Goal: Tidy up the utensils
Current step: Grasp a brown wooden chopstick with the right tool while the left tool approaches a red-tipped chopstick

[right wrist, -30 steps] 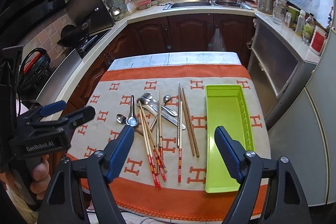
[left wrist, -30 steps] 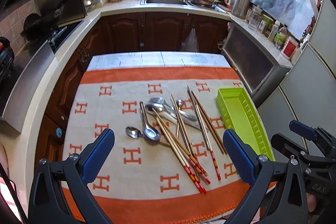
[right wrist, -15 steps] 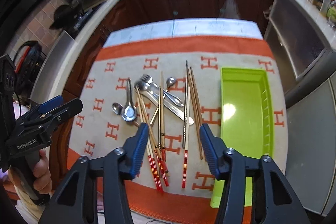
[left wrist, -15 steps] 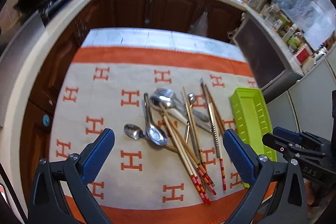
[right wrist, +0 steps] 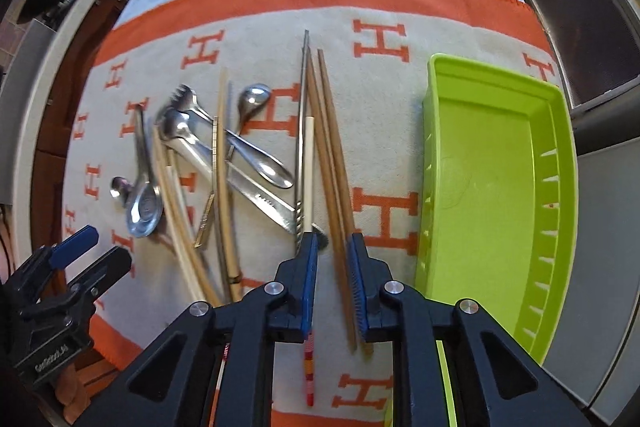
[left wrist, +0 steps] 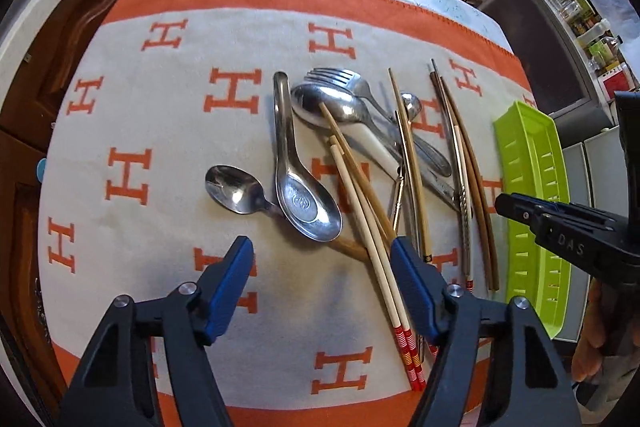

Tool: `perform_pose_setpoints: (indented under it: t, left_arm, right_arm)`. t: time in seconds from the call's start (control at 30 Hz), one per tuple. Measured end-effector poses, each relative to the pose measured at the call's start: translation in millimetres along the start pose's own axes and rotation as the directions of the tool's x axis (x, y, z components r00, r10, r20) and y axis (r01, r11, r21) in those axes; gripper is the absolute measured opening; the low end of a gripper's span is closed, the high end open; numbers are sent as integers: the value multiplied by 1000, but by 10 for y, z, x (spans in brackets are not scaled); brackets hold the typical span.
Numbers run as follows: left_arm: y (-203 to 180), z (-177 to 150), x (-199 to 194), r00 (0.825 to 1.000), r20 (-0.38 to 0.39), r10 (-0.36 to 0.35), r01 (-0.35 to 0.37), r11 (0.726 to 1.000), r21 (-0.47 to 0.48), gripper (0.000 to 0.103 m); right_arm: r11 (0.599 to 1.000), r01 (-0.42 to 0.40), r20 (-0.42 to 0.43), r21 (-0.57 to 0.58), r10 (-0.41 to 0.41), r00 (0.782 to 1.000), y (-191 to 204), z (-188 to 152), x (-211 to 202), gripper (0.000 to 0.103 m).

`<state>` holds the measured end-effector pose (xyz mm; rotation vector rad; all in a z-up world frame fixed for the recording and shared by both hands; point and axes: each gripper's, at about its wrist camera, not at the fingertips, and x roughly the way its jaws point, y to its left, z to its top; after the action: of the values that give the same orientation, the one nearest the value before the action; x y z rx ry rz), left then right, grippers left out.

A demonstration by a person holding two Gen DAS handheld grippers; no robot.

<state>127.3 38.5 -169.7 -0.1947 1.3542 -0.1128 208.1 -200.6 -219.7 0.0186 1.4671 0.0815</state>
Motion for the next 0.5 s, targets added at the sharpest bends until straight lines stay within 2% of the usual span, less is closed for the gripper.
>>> perform_pose_setpoints:
  t: [0.07, 0.17, 0.3, 0.5]
  left_arm:
    - [16, -2, 50, 1000, -8, -4, 4, 1000, -4, 59]
    - [41, 0, 89, 1000, -13, -7, 7, 1000, -8, 55]
    - [60, 16, 119, 1000, -21, -10, 10, 1000, -18, 54]
    - [111, 32, 140, 1000, -28, -14, 13, 999, -29, 54]
  right_arm:
    - [1000, 10, -12, 1, -10, 1000, 26, 19, 75, 15]
    - [1000, 24, -16, -2, -24, 1000, 32, 75, 237, 9]
    - [998, 66, -18, -6, -67, 998, 38, 141, 380, 5]
    - [998, 69, -50, 4, -69, 996, -31, 197, 621, 5]
